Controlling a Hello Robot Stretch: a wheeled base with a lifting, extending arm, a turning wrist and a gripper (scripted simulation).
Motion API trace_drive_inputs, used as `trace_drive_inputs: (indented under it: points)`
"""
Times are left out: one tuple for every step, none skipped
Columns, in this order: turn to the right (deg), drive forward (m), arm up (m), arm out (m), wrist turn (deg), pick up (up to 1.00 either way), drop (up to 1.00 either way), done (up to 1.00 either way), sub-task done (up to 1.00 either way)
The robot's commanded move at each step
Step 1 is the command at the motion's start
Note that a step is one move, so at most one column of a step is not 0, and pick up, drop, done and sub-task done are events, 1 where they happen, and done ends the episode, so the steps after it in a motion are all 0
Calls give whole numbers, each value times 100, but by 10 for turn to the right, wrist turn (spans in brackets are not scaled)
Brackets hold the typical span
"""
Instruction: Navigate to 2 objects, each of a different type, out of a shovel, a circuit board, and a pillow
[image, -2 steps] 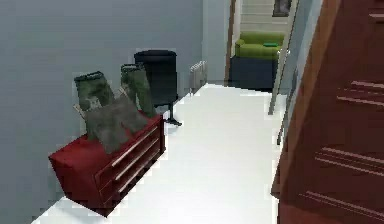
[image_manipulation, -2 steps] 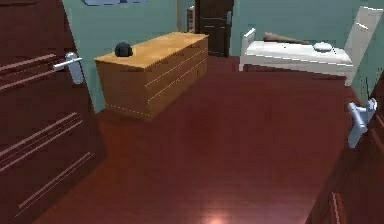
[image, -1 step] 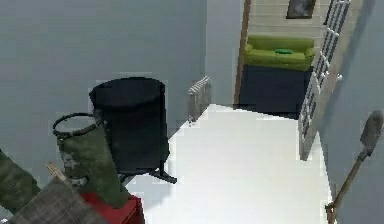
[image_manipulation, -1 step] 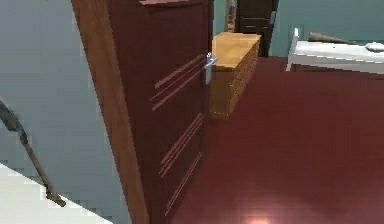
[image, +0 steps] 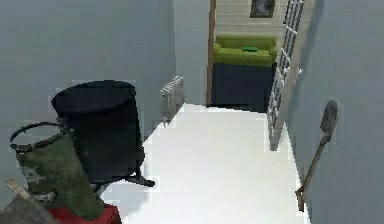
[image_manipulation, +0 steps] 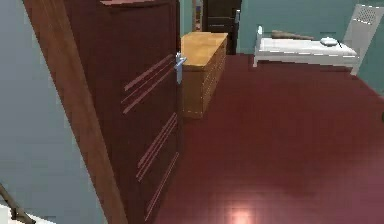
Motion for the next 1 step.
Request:
trace_drive_inputs:
  points:
    - [0,10,0,0,0,0,0,0,0]
